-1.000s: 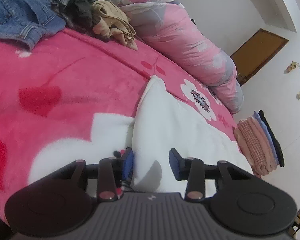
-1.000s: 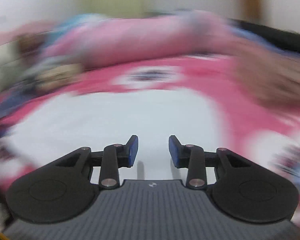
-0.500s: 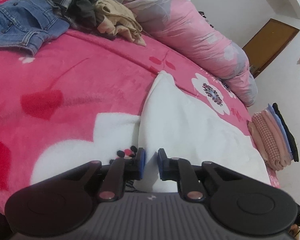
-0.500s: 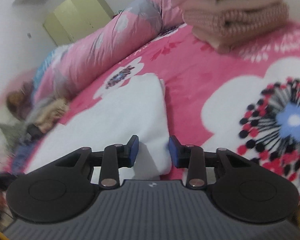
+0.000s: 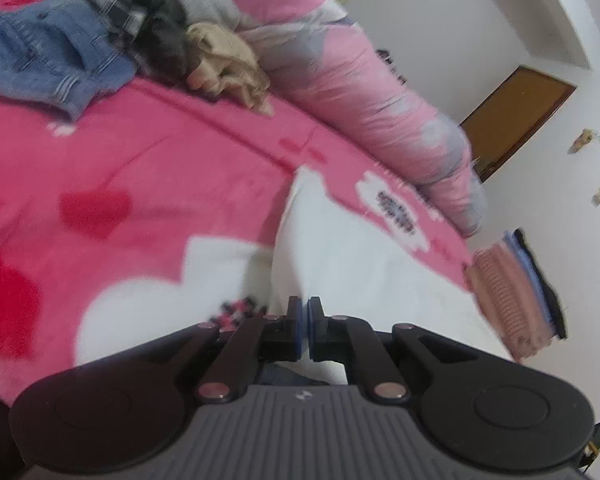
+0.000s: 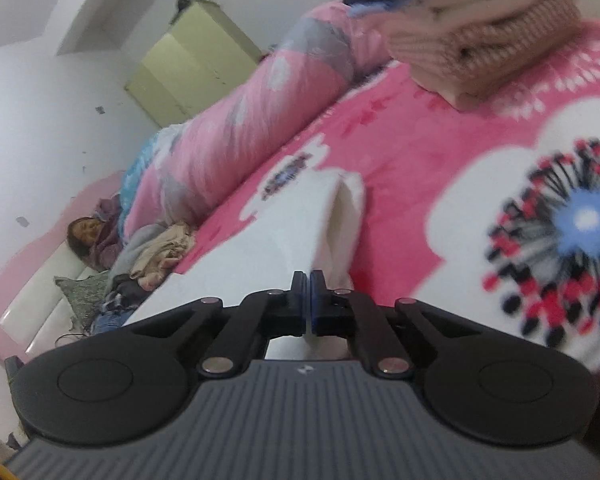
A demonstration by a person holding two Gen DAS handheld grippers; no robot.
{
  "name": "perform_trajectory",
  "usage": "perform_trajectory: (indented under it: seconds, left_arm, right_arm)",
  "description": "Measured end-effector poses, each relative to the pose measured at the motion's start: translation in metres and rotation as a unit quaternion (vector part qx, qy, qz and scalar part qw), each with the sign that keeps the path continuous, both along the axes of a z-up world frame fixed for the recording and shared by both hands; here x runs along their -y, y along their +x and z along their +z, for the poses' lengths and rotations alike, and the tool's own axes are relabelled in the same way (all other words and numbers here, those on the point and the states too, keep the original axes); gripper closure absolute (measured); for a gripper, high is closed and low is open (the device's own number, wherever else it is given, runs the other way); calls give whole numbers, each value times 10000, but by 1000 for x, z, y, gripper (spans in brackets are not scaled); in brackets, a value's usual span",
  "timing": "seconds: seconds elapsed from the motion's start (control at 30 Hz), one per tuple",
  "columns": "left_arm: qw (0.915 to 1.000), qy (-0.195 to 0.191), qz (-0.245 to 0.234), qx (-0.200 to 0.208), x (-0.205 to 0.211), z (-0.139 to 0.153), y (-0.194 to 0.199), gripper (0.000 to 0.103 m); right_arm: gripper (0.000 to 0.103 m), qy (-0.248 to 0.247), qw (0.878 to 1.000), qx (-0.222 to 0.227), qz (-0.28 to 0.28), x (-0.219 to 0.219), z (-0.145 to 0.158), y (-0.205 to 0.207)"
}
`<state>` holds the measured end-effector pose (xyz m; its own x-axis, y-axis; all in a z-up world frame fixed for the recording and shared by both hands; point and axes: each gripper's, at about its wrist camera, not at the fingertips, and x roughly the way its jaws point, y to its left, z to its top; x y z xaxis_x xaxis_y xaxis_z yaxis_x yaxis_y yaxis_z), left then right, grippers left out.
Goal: Fold clothes
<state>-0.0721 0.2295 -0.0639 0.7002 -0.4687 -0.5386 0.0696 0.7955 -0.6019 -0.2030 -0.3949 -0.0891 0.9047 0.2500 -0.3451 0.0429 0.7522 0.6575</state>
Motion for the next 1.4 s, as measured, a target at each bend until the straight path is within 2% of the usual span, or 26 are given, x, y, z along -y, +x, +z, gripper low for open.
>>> perform_trajectory:
  seconds: [0.1,0.2,0.3,0.37,0.47,0.53,0.6,0.7,0.73,0.77,0.83,0.87,0.93,0.97,1.03,1.07,1.13,1.23,1.33,1.4]
  left_arm:
    - [10000,-95,19,-24,-3,-1,-3,100]
    - [9998,-29,-77,186,-3,4,-8,100]
    - [10000,-36,-32,-65,-4,-7,-4,100]
    - [9999,-103,14,-102,-5,-9,-7,100]
    - [9995,4,-100,301,-3,5,-18,100]
    - [9996,137,-133,186,-2,-1,-14,100]
    - [9998,69,-96,-128,-4,-15,-7,100]
    - [9999,11,-104,-51,-7,-14,-11,100]
    - [9999,53,-142,47,-7,-10,-13,100]
    - [9997,106,-176,100,-6,-7,-14,100]
    - [9992,328,-218,-44,-4,-12,-9,99]
    - [9980,546,-277,-120,0,-15,-7,98]
    - [9959,858,-291,-86,7,-15,-7,88]
    - [9951,947,-272,-50,9,-12,-8,87]
    - [9937,1106,-156,70,7,-3,-14,75]
    - [9924,1217,-69,146,6,2,-18,74]
    - [9899,1387,44,278,6,15,-24,74]
    - [9871,1490,-55,579,21,37,-28,73]
    - [9792,1670,-643,955,61,52,-35,63]
    - [9682,1915,-1165,1110,96,54,-40,62]
  right_arm:
    - [103,126,9999,-50,-84,2,-4,-4]
    - [103,-2,10000,34,-89,-3,3,-8]
    - [103,-69,9998,-156,-105,-3,-3,-6]
    - [103,118,9994,-284,-185,0,-12,-9]
    - [103,82,9997,6,-209,-3,-2,-23]
    - [103,26,9998,29,-212,-3,0,-26]
    - [103,52,9994,-254,-243,1,-13,-21]
    - [103,217,9988,-291,-343,4,-19,-20]
    - [103,132,9991,-200,-343,2,-13,-21]
    - [103,76,9994,-114,-325,2,-9,-23]
    - [103,-31,9995,-105,-312,2,-5,-20]
    - [103,-56,9992,-217,-321,3,-9,-15]
    - [100,49,9981,-486,-381,5,-21,-8]
    - [96,153,9972,-591,-429,8,-27,-7]
    - [92,446,9958,-471,-650,16,-28,-17]
    - [92,594,9945,-407,-761,20,-28,-23]
    - [91,556,9934,-294,-954,27,-25,-40]
    - [91,579,9938,-166,-936,33,-23,-61]
    - [89,-4,9985,-52,-544,19,-14,-67]
    - [75,-519,9984,-53,-203,5,-8,-65]
